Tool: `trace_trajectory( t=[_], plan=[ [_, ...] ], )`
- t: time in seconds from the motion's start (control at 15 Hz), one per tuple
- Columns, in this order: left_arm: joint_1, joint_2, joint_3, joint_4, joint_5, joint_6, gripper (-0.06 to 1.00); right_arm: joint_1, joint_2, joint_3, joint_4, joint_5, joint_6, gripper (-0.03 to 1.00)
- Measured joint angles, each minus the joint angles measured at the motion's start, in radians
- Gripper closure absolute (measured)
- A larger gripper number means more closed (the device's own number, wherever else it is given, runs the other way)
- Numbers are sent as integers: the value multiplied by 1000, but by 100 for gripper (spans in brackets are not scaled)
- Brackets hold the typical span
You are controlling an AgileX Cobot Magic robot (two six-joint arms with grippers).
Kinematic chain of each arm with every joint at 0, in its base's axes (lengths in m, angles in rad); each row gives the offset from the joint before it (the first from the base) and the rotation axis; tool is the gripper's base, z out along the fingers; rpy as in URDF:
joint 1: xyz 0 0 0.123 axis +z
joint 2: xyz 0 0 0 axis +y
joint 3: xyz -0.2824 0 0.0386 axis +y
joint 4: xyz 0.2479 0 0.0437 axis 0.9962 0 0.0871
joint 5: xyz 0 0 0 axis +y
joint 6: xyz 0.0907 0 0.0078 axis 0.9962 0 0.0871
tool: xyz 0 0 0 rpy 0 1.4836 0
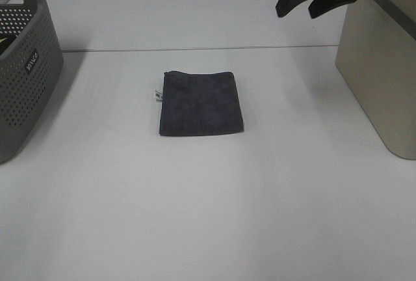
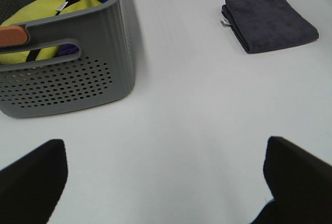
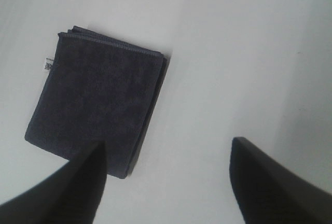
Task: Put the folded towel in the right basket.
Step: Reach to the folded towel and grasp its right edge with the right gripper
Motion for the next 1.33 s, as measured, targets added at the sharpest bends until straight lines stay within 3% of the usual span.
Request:
trace_trajectory(
  t=[0.27, 0.73, 1.33],
  plan=[
    [0, 0, 0, 0, 0, 0, -3, 0, 231, -97, 130, 40, 6, 32],
    [0, 0, 0, 0, 0, 0, -3, -23, 587, -434, 296, 295, -9, 32],
    [0, 0, 0, 0, 0, 0, -3, 24, 664, -452, 412, 247, -58, 35]
  ],
)
